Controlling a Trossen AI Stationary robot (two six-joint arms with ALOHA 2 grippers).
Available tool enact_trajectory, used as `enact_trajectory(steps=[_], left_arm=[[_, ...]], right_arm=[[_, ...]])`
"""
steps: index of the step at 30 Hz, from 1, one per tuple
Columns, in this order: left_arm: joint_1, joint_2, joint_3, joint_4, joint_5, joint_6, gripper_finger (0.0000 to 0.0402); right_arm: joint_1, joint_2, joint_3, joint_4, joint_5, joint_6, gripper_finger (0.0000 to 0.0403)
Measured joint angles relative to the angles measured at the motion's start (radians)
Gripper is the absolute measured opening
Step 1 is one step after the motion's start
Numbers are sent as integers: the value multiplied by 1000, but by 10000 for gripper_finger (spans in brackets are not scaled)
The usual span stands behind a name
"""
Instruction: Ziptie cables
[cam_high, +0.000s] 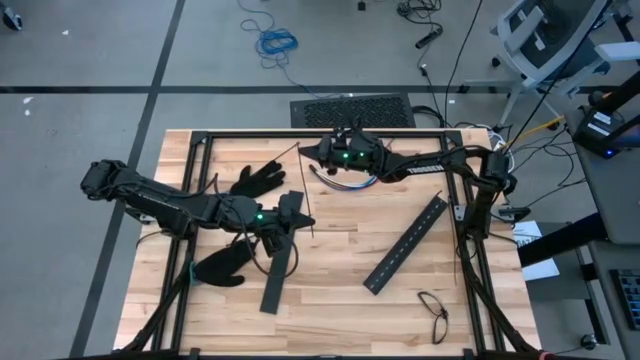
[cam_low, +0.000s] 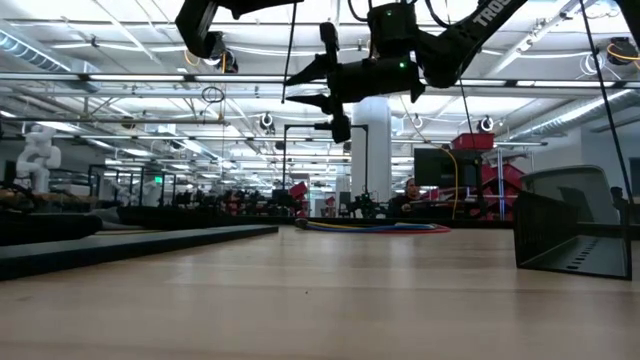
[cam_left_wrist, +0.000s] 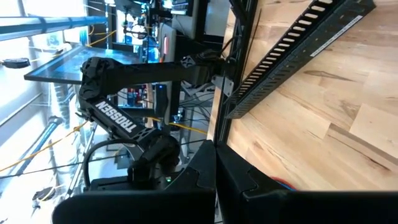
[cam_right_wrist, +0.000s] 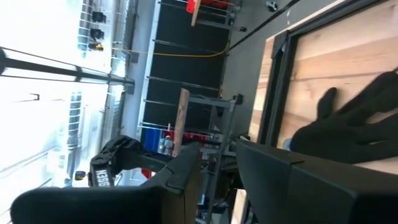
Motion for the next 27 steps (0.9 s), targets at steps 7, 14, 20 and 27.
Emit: enact_trajectory(steps=[7, 14, 20, 27], left_arm=[[0, 0, 0, 1, 2, 0, 0], [0, 0, 0, 3, 2, 0, 0], [0, 0, 0, 3, 3, 0, 0], [0, 0, 0, 27, 3, -1, 0]], right_arm=[[0, 0, 0, -18, 5, -14, 100], [0, 0, 0, -18, 13, -13, 100], [0, 0, 0, -18, 24, -13, 100], [4, 0, 0, -18, 23, -12, 100]])
